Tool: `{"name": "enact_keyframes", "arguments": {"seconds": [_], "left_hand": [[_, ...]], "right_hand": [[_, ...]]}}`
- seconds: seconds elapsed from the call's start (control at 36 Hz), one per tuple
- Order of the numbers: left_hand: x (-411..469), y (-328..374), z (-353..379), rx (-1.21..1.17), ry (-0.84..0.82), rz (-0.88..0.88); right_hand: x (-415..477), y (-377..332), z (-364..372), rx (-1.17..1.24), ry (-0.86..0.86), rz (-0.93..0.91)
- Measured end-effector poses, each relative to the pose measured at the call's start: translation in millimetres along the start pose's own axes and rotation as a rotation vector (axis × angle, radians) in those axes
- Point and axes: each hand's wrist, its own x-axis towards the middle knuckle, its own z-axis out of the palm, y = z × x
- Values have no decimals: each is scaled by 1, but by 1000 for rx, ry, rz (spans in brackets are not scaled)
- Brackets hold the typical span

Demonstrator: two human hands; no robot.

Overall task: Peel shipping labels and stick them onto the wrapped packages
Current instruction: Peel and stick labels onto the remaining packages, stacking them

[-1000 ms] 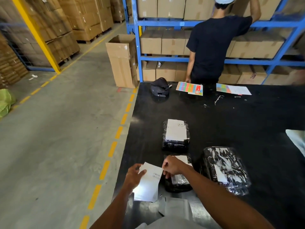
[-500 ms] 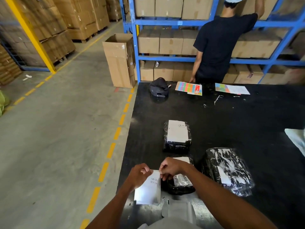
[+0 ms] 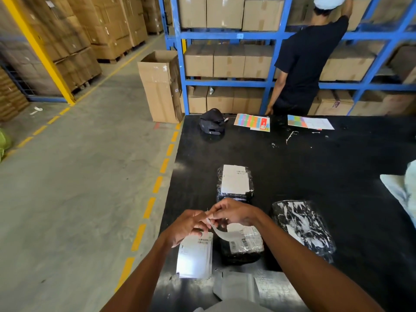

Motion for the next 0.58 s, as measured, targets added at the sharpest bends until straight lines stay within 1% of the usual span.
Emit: {"name": "enact_keyframes", "arguments": {"seconds": [0.14,0.25,0.47,0.58], "left_hand": [[0,10,10,-54,26,19],[2,19,21,-8,52,41],[9,35,38,169,56,141],[10,34,47,145,30,163]], "right_hand": [[-14,-5,-8,61,15,-42],[-22,-3,-15,47,38,-47],[-42,1,-31,33,80,-56],[-52,4,-37,30,75,-58]]}}
